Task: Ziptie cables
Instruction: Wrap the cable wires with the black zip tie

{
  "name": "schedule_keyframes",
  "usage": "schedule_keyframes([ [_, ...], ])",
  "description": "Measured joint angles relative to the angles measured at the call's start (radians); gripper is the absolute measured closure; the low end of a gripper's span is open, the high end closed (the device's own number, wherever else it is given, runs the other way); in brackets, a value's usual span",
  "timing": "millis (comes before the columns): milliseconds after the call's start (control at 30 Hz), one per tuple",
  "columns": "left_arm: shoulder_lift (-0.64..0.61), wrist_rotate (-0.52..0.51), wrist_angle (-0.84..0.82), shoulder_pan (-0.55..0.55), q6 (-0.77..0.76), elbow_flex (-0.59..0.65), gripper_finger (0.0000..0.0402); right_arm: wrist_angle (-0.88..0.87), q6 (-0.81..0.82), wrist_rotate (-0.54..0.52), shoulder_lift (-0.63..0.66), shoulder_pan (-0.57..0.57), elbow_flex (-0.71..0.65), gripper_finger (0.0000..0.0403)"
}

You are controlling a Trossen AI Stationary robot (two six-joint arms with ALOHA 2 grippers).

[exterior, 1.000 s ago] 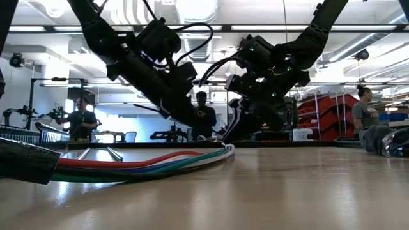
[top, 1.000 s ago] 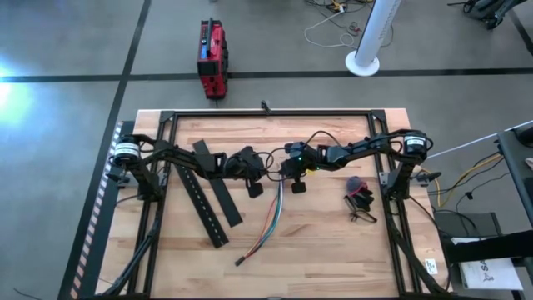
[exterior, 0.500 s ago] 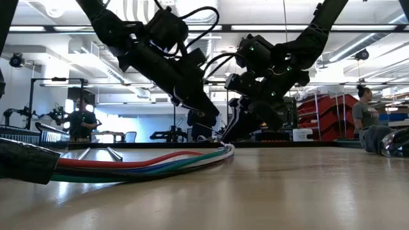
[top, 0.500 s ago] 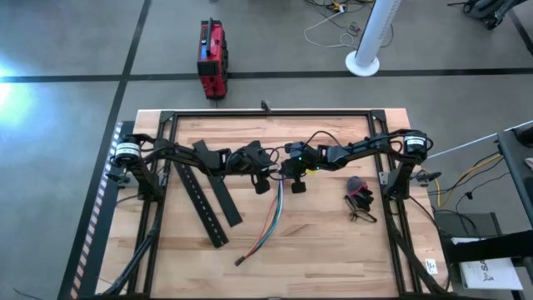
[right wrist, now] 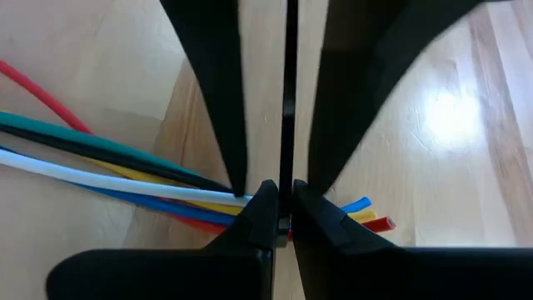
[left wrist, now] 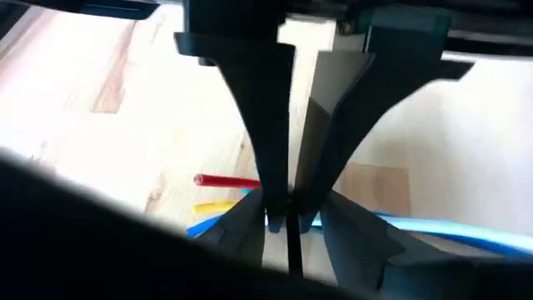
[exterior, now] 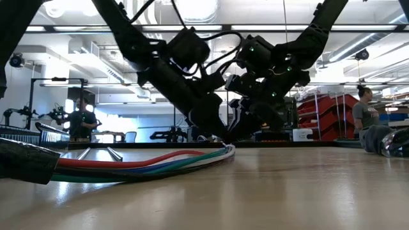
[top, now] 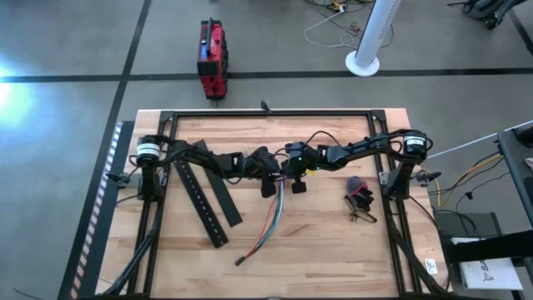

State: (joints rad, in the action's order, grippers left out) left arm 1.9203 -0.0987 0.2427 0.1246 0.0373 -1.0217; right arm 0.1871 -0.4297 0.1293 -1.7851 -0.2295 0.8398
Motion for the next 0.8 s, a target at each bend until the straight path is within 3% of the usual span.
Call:
schedule_keyframes([
  [433, -0.033, -0.059, -0.274, -0.02, 0.058, -0.095, 0.0325, -0.004, 0.001, 0.002, 0.001, 0.0, -0.001, 0.0394],
  [800, -0.031, -0.102, -0.288, -0.027, 0.075, -0.109, 0.033, -0.003, 0.003, 0.002, 0.001, 0.0, -0.002, 0.0394],
])
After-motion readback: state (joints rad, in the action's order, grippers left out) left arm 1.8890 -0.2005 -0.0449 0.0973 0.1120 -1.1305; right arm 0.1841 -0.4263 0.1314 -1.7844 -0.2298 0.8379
